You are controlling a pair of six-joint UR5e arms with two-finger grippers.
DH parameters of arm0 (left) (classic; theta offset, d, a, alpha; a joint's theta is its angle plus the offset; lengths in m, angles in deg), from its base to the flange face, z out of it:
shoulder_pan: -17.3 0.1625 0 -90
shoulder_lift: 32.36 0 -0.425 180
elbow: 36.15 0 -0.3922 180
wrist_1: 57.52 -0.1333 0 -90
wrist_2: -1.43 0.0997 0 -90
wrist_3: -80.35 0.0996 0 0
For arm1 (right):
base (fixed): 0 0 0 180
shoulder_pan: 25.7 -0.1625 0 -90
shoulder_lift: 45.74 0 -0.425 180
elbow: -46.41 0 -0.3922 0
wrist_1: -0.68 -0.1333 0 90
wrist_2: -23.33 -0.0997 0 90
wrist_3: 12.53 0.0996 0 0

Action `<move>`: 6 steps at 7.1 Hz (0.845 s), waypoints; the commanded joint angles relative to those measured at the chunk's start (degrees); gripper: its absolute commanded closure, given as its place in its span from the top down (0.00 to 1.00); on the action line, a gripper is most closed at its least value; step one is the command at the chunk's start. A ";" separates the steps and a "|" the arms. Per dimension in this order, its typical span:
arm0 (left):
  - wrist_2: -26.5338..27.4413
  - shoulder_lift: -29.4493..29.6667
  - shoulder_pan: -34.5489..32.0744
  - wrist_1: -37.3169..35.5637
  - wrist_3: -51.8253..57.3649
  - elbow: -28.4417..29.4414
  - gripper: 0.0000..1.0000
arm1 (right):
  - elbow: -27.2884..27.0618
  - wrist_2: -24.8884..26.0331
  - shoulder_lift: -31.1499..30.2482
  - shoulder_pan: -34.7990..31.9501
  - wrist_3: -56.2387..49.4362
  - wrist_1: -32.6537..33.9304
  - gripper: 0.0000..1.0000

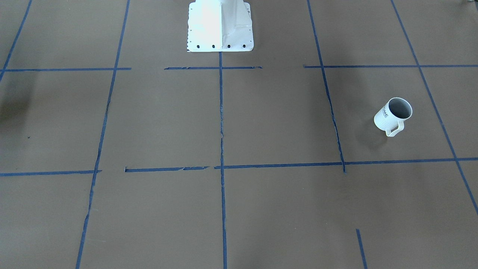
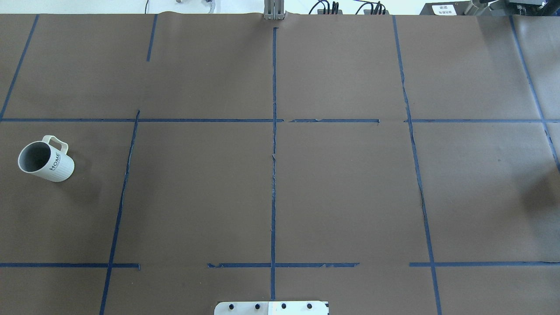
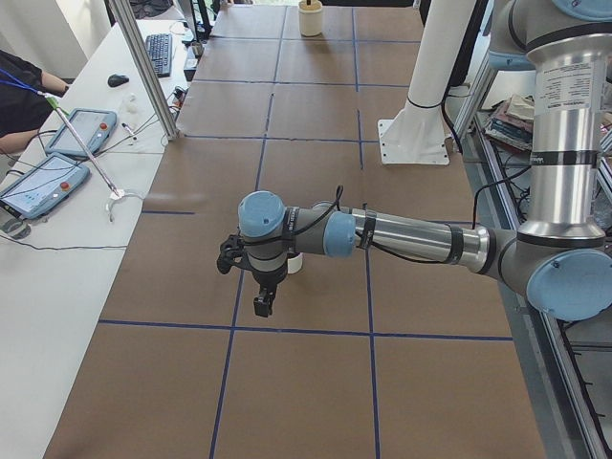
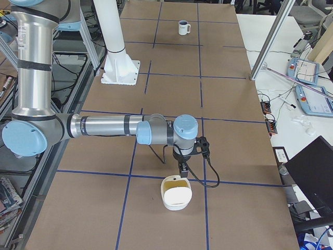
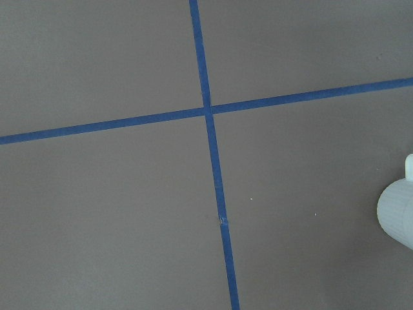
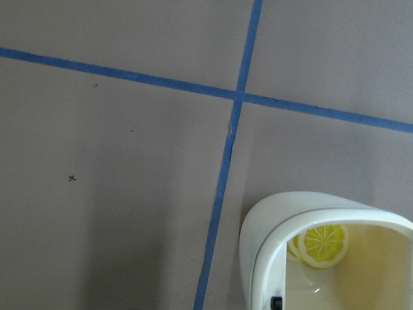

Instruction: Left arm hands cup to right arm to dump lemon

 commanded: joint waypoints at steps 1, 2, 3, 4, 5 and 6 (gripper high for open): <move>0.56 -2.85 -0.19 -1.14 3.73 -0.39 1.00 | -0.57 0.47 -1.60 -0.01 -0.27 -0.55 1.00; 0.48 -2.87 -0.19 -1.23 3.64 -0.04 1.00 | -0.66 0.47 -1.52 0.07 -0.27 -0.55 1.00; 0.30 -2.60 -0.19 -1.23 3.47 0.58 1.00 | -0.66 0.47 -1.51 0.34 -0.27 -0.55 1.00; 0.65 -2.86 -0.27 -0.97 3.64 -0.63 1.00 | -0.66 0.47 -1.51 0.51 -0.27 -0.55 1.00; 1.09 -3.13 -0.27 -0.36 3.73 -0.73 1.00 | -0.57 0.47 -1.60 0.60 -0.27 -0.55 1.00; 1.18 -3.04 -0.19 -0.35 3.82 -0.65 1.00 | -0.57 0.47 -1.69 0.60 -0.27 -0.55 1.00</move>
